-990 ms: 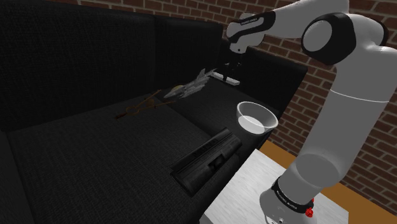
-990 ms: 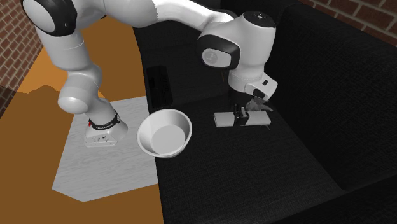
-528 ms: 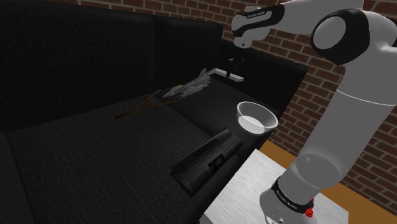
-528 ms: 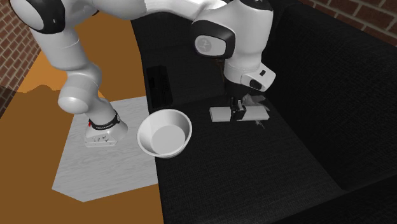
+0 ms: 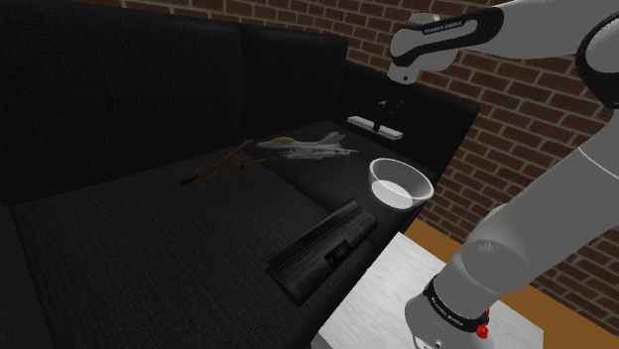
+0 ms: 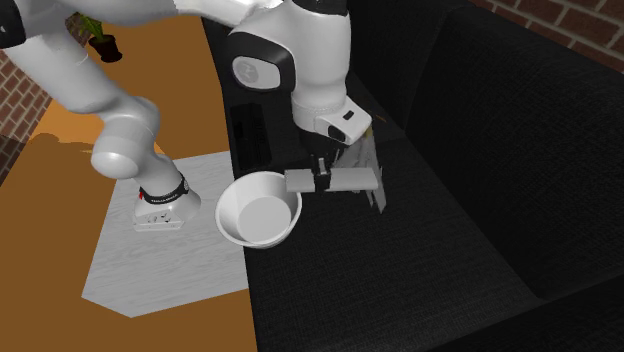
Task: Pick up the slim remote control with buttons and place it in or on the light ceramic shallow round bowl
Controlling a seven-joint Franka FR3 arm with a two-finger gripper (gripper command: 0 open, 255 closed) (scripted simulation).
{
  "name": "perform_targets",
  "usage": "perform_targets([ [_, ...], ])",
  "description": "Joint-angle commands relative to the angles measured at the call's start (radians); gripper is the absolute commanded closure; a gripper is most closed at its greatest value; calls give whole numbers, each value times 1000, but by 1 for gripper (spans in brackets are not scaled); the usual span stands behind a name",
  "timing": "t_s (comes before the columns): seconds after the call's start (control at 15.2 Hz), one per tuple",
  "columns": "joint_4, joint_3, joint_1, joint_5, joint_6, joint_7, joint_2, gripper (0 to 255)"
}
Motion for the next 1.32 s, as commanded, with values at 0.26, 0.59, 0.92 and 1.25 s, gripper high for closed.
perform_targets([
  [0.26,-215,16,-45,-89,-25,25,-250,255],
  [0.59,-363,30,-104,-147,-85,23,-461,255],
  [0.92,-452,30,-140,-176,-101,15,-566,255],
  [1.25,-512,14,-145,-189,-31,16,-556,255],
])
